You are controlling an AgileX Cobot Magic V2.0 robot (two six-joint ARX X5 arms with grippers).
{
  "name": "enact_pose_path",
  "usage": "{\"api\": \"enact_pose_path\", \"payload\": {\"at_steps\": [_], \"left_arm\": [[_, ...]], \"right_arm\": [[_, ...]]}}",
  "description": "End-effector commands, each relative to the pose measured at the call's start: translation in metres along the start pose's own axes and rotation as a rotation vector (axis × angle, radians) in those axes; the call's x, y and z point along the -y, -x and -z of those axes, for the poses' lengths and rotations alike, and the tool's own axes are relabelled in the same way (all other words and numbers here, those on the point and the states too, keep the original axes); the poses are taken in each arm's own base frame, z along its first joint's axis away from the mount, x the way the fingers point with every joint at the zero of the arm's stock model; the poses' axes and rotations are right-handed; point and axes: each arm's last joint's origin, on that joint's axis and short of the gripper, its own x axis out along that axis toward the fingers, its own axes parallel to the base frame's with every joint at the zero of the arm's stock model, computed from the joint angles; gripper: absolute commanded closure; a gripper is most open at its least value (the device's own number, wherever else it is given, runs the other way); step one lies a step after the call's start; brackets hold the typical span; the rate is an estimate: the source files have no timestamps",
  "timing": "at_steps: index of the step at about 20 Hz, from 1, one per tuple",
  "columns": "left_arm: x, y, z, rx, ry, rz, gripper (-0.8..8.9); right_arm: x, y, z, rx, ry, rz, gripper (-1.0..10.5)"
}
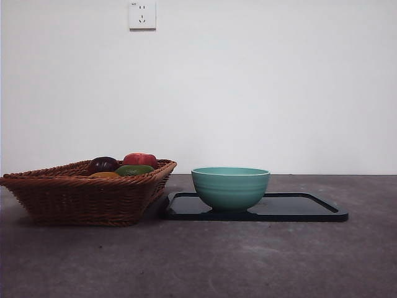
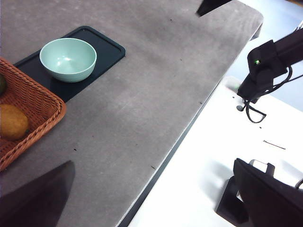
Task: Pick up the wifruite, put it on the bowl, pick up the plate, put it on desk
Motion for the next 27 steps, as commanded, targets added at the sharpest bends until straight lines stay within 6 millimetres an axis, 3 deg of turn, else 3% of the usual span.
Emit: {"api": "enact_pose_path", "payload": {"at_steps": [1, 5, 18, 22, 27], "left_arm": [[0.001, 0.002, -0.003, 0.022, -0.026, 0.005, 2.19], [0.001, 0.002, -0.003, 0.019, -0.024, 0.005, 2.18], [0.001, 0.002, -0.003, 0.022, -0.024, 0.005, 2.18], [0.001, 0.002, -0.003, 0.023, -0.024, 0.005, 2.18], [0.001, 0.002, -0.003, 0.022, -0.022, 0.005, 2.18]], "right_arm": [[-0.003, -0.018, -0.016, -0.084, 0.071, 0.015, 3.9], [-0.013, -0.049, -0.057, 0.031, 0.109, -0.04, 3.9], [-0.038, -0.14, -0.177, -0.09, 0.084, -0.033, 3.9], [-0.039, -0.179, -0.198, -0.131, 0.077, -0.022, 3.9], [-0.032, -0.226, -0.203, -0.188, 0.057, -0.002, 3.9]]}}
